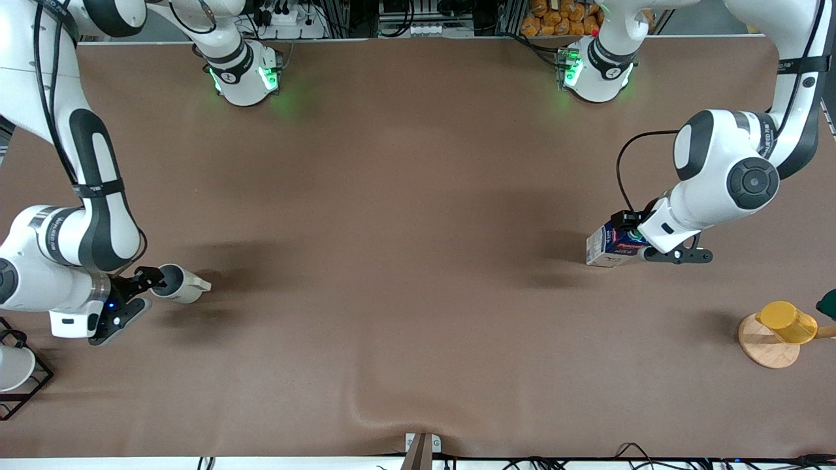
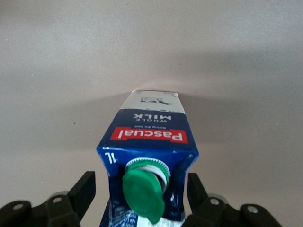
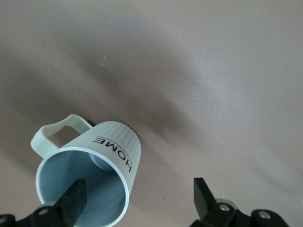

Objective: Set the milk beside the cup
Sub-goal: 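Close the left gripper on the milk while the right gripper grasps the mug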

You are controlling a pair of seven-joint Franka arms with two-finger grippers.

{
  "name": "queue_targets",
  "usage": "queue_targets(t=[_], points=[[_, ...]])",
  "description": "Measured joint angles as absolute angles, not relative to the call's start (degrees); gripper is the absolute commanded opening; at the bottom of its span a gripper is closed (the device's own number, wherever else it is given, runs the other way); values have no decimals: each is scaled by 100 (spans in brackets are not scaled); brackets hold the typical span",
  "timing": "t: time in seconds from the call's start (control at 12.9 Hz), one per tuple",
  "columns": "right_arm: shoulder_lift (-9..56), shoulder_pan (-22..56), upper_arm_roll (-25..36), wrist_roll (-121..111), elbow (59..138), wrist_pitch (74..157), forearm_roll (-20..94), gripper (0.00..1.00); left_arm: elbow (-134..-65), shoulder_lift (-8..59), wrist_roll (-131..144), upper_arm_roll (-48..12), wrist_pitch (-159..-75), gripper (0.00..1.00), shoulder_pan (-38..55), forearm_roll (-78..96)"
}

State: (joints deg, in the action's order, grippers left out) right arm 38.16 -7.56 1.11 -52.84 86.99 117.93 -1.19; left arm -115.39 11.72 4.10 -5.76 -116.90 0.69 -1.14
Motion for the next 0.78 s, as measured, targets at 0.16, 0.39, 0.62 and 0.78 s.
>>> queue_targets(t=[0.16,0.39,0.62,0.78], points=[[3899,-756,100,-5760,8700,11794,-121,100,-11496,1263,408,-577,-11695,70,69,-114],[4048,-751,76,-6339,8700,11928,-121,0,-11450,1309,405,-577,-11697,47,69,-114],[4126,-749,65,-6367,8700,11966,-121,0,-11394,1310,403,-578,-11697,39,69,-114],[4126,-734,41,-6383,8682,11974,-121,0,-11322,1309,403,-578,-11691,34,69,-114]])
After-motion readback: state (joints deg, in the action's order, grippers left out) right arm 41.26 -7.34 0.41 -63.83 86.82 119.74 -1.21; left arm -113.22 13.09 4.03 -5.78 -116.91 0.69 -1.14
